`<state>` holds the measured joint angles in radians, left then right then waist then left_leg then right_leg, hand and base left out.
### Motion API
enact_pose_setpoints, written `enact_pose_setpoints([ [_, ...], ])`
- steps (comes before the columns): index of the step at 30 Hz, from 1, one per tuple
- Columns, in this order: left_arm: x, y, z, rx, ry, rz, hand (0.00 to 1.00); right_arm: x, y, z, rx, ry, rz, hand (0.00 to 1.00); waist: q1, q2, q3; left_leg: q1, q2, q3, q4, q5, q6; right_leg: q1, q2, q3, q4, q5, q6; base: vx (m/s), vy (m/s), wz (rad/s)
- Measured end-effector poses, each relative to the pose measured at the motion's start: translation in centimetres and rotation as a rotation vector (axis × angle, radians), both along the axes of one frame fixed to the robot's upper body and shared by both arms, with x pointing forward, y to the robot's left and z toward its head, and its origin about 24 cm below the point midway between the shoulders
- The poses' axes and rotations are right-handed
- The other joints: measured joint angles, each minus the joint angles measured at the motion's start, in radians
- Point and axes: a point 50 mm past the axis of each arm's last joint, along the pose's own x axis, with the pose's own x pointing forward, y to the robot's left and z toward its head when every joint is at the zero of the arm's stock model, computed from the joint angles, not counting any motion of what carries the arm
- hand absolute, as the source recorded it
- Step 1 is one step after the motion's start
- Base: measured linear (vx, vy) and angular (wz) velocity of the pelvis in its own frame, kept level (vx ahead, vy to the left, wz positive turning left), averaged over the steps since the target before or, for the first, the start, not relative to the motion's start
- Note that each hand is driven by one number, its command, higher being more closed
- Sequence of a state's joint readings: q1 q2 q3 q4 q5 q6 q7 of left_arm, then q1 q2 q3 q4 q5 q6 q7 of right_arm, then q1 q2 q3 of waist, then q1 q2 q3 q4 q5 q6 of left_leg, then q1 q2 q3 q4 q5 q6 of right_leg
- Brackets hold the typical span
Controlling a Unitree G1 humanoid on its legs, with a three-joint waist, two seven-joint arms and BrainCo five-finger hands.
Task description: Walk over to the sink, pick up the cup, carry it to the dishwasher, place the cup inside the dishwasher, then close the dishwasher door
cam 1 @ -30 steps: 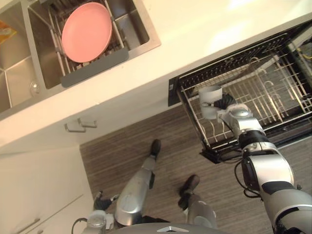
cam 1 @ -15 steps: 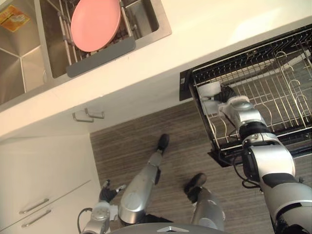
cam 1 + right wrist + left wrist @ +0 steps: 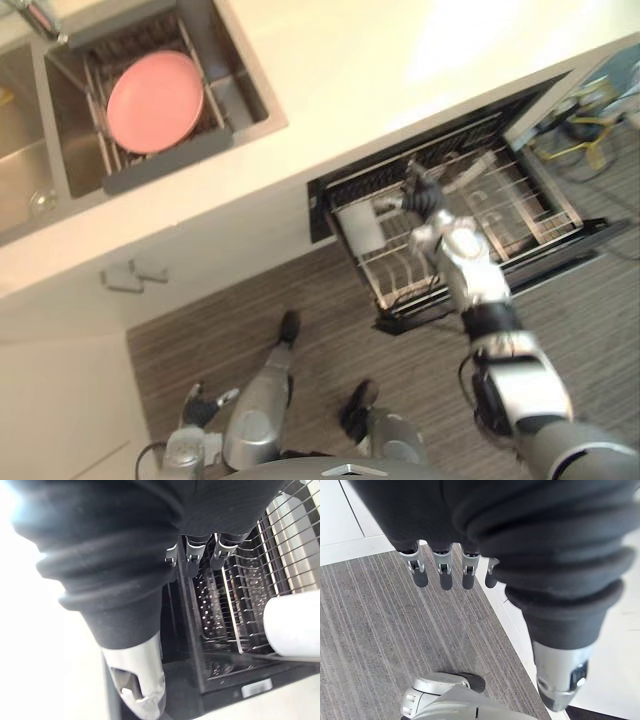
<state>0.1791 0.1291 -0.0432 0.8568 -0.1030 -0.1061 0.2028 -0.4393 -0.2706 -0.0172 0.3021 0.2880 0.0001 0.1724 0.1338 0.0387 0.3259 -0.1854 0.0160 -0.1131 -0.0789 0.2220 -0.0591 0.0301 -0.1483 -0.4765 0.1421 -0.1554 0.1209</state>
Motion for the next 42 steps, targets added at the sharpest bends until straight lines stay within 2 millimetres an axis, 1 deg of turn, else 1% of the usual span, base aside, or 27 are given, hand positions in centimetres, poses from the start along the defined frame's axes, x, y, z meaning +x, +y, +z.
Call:
enact_pose_setpoints([
  [2, -1.4, 0.3, -0.5, -0.004, 0.036, 0.070, 0.00, -2.7, 1.6, -1.0, 0.105, -0.057, 0.063, 0.00, -0.012, -0.010, -0.042, 0.044, -0.007, 0.012, 0.000, -0.012, -0.002, 0.048, -0.002, 0.017, -0.032, 0.015, 0.007, 0.07, -0.017, -0.24],
  [5, -4.0, 0.5, -0.8, -0.007, 0.054, 0.189, 0.00, -4.6, 3.5, -0.3, 0.194, -0.166, 0.163, 0.00, -0.028, -0.006, -0.090, 0.075, -0.005, 0.027, 0.000, -0.021, 0.003, 0.097, 0.006, 0.014, -0.058, 0.023, 0.006, 0.00, -0.009, -0.04],
  [8, -6.1, 0.8, -1.0, 0.024, 0.085, 0.270, 0.00, -5.2, 3.4, 0.3, 0.211, -0.240, 0.180, 0.00, -0.021, 0.001, -0.118, 0.077, -0.001, 0.000, -0.001, -0.029, 0.000, 0.117, 0.018, -0.021, -0.069, 0.020, 0.001, -0.10, -0.034, 0.37],
  [9, -7.9, 1.4, -1.2, 0.033, 0.123, 0.344, 0.00, -5.3, 2.9, 0.6, 0.235, -0.269, 0.168, 0.00, -0.011, 0.003, -0.133, 0.076, 0.015, 0.042, -0.004, -0.058, 0.005, 0.129, 0.035, -0.047, -0.067, 0.029, -0.008, -0.12, -0.049, 0.40],
  [10, -8.6, 1.6, -1.1, 0.036, 0.134, 0.373, 0.00, -5.4, 2.7, 0.5, 0.243, -0.268, 0.162, 0.00, -0.008, -0.003, -0.145, 0.068, 0.021, 0.086, -0.004, -0.092, 0.013, 0.132, 0.034, -0.062, -0.077, 0.039, -0.013, -0.10, -0.037, 0.44],
  [11, -9.1, 2.0, -1.1, 0.041, 0.145, 0.397, 0.00, -5.4, 2.5, 0.4, 0.248, -0.266, 0.154, 0.00, -0.008, -0.023, -0.159, 0.057, 0.020, 0.161, -0.003, -0.151, 0.045, 0.134, 0.015, -0.085, -0.098, 0.053, -0.015, -0.03, 0.033, 0.71],
  [12, -9.2, 2.3, -1.3, 0.043, 0.157, 0.430, 0.00, -5.4, 1.5, 0.7, 0.262, -0.280, 0.122, 0.00, -0.020, -0.058, -0.158, 0.014, 0.029, 0.330, 0.143, -0.197, 0.121, 0.140, -0.028, -0.136, -0.105, 0.062, -0.012, -0.02, 0.057, 1.07],
  [13, -9.8, 1.9, -1.4, 0.036, 0.179, 0.449, 0.00, -5.5, 0.3, 0.9, 0.259, -0.293, 0.083, 0.00, -0.032, -0.053, -0.161, 0.000, 0.067, 0.457, 0.300, -0.218, 0.152, 0.161, -0.048, -0.180, -0.097, 0.063, -0.008, -0.02, 0.067, 1.14],
  [14, -10.4, 1.6, -1.5, 0.032, 0.199, 0.457, 0.00, -5.7, -0.3, 1.0, 0.253, -0.299, 0.062, 0.00, -0.039, -0.042, -0.167, 0.014, 0.090, 0.509, 0.347, -0.223, 0.160, 0.174, -0.050, -0.201, -0.092, 0.061, 0.000, 0.00, 0.085, 1.09],
  [15, -11.4, 0.8, -1.7, 0.024, 0.240, 0.454, 0.00, -6.2, -1.8, 1.3, 0.249, -0.313, 0.009, 0.00, -0.061, -0.010, -0.187, 0.061, 0.096, 0.519, 0.298, -0.239, 0.086, 0.198, -0.042, -0.235, -0.077, 0.051, 0.021, 0.01, 0.144, 1.05],
  [16, -11.3, 0.5, -1.8, 0.020, 0.252, 0.439, 0.00, -6.7, -3.1, 1.3, 0.267, -0.327, -0.055, 0.00, -0.073, -0.001, -0.206, 0.111, 0.039, 0.491, 0.175, -0.191, 0.076, 0.215, -0.066, -0.261, -0.073, 0.052, 0.037, 0.01, 0.161, 0.95],
  [18, -11.0, 0.3, -1.9, 0.018, 0.252, 0.415, 0.00, -7.3, -3.6, 1.9, 0.294, -0.358, -0.087, 0.00, -0.081, -0.002, -0.217, 0.180, -0.019, 0.473, -0.012, -0.119, 0.091, 0.211, -0.081, -0.280, -0.070, 0.052, 0.036, -0.09, 0.167, 0.59],
  [19, -10.4, 0.3, -1.9, 0.016, 0.245, 0.409, 0.00, -7.4, -3.6, 2.0, 0.306, -0.365, -0.094, 0.00, -0.089, -0.006, -0.214, 0.170, -0.026, 0.469, -0.011, -0.117, 0.092, 0.210, -0.087, -0.298, -0.068, 0.052, 0.035, -0.13, 0.162, 0.42],
  [21, -9.8, 0.1, -2.0, 0.018, 0.250, 0.373, 0.00, -7.5, -3.5, 2.0, 0.331, -0.353, -0.104, 0.00, -0.089, -0.012, -0.215, 0.168, -0.041, 0.466, -0.011, -0.120, 0.097, 0.192, -0.113, -0.306, -0.021, 0.025, 0.001, -0.07, 0.112, 0.20],
  [22, -9.4, 0.1, -2.0, 0.033, 0.251, 0.310, 0.00, -7.8, -3.5, 2.0, 0.334, -0.357, -0.113, 0.00, -0.097, -0.014, -0.214, 0.167, -0.050, 0.453, -0.012, -0.120, 0.097, 0.171, -0.139, -0.292, 0.047, -0.015, -0.066, -0.04, 0.102, 0.18],
  [23, -9.0, 0.2, -1.9, 0.046, 0.247, 0.258, 0.00, -8.2, -3.6, 2.1, 0.336, -0.363, -0.124, 0.00, -0.104, -0.017, -0.214, 0.159, -0.056, 0.428, -0.011, -0.121, 0.099, 0.143, -0.141, -0.234, 0.099, -0.054, -0.160, -0.04, 0.087, 0.38],
  [24, -8.5, 0.4, -1.8, 0.060, 0.234, 0.215, 0.00, -8.7, -3.7, 2.2, 0.336, -0.369, -0.136, 0.00, -0.120, -0.020, -0.216, 0.142, -0.064, 0.375, -0.011, -0.119, 0.108, 0.110, -0.114, -0.092, 0.131, -0.060, -0.263, -0.01, 0.073, 0.96],
  [25, -7.4, 0.7, -1.6, 0.072, 0.209, 0.163, 0.00, -9.8, -4.3, 2.1, 0.324, -0.374, -0.174, 0.00, -0.158, -0.020, -0.221, 0.128, -0.070, 0.301, -0.011, -0.105, 0.129, 0.071, -0.082, 0.076, 0.182, -0.022, -0.283, 0.05, 0.075, 1.54],
  [26, -6.2, 0.9, -1.5, 0.071, 0.181, 0.125, 0.00, -10.5, -5.0, 1.7, 0.322, -0.361, -0.229, 0.00, -0.183, -0.017, -0.223, 0.115, -0.066, 0.236, -0.011, -0.092, 0.138, 0.043, -0.033, 0.218, 0.206, -0.041, -0.218, 0.07, 0.065, 1.63],
  [28, -5.5, 2.1, -1.2, 0.084, 0.169, 0.101, 0.00, -11.0, -5.3, 1.2, 0.338, -0.343, -0.270, 0.00, -0.190, -0.056, -0.222, 0.112, -0.075, 0.195, -0.011, -0.084, 0.130, 0.039, 0.025, 0.323, 0.129, -0.078, -0.139, 0.06, -0.018, 1.00],
  [29, -5.8, 2.3, -1.3, 0.081, 0.185, 0.096, 0.00, -10.9, -5.1, 1.3, 0.341, -0.345, -0.262, 0.00, -0.181, -0.086, -0.230, 0.122, -0.086, 0.193, -0.011, -0.085, 0.131, 0.036, 0.037, 0.336, 0.075, -0.069, -0.127, 0.04, -0.069, 0.44],
  [30, -6.1, 2.3, -1.4, 0.073, 0.197, 0.094, 0.00, -10.8, -5.1, 1.3, 0.341, -0.347, -0.256, 0.00, -0.176, -0.097, -0.235, 0.128, -0.093, 0.192, -0.011, -0.086, 0.131, 0.035, 0.043, 0.335, 0.050, -0.065, -0.116, 0.04, -0.084, 0.28],
  [32, -6.5, 2.2, -1.5, 0.063, 0.201, 0.095, 0.00, -10.6, -5.1, 1.8, 0.408, -0.374, -0.227, 0.00, -0.158, -0.086, -0.256, 0.135, -0.097, 0.194, -0.011, -0.087, 0.129, 0.046, 0.047, 0.356, 0.015, -0.059, -0.074, 0.04, -0.068, 0.06],
  [35, -6.3, 1.5, -1.6, 0.042, 0.185, 0.102, 0.00, -10.5, -5.1, 2.2, 0.483, -0.396, -0.194, 0.00, -0.162, -0.060, -0.253, 0.135, -0.092, 0.191, -0.011, -0.084, 0.125, 0.056, 0.052, 0.355, -0.004, -0.047, -0.062, 0.01, -0.061, -0.03],
  [36, -6.5, 1.1, -1.6, 0.024, 0.176, 0.116, 0.00, -10.6, -5.1, 2.1, 0.486, -0.393, -0.194, 0.00, -0.164, -0.042, -0.259, 0.135, -0.091, 0.193, -0.011, -0.079, 0.118, 0.056, 0.053, 0.358, -0.010, -0.043, -0.063, 0.03, -0.049, -0.04],
  [38, -6.5, 0.8, -1.7, 0.007, 0.168, 0.127, 0.00, -10.6, -5.1, 2.1, 0.486, -0.394, -0.194, 0.00, -0.169, -0.033, -0.264, 0.136, -0.089, 0.193, -0.011, -0.080, 0.117, 0.061, 0.055, 0.358, -0.017, -0.032, -0.053, 0.05, -0.050, -0.04],
  [42, -6.0, 0.9, -1.5, 0.008, 0.130, 0.120, 0.00, -10.7, -5.0, 2.1, 0.480, -0.399, -0.176, 0.00, -0.168, -0.036, -0.268, 0.138, -0.076, 0.191, -0.011, -0.078, 0.112, 0.071, 0.069, 0.358, -0.032, -0.024, -0.059, 0.04, -0.074, -0.01],
])
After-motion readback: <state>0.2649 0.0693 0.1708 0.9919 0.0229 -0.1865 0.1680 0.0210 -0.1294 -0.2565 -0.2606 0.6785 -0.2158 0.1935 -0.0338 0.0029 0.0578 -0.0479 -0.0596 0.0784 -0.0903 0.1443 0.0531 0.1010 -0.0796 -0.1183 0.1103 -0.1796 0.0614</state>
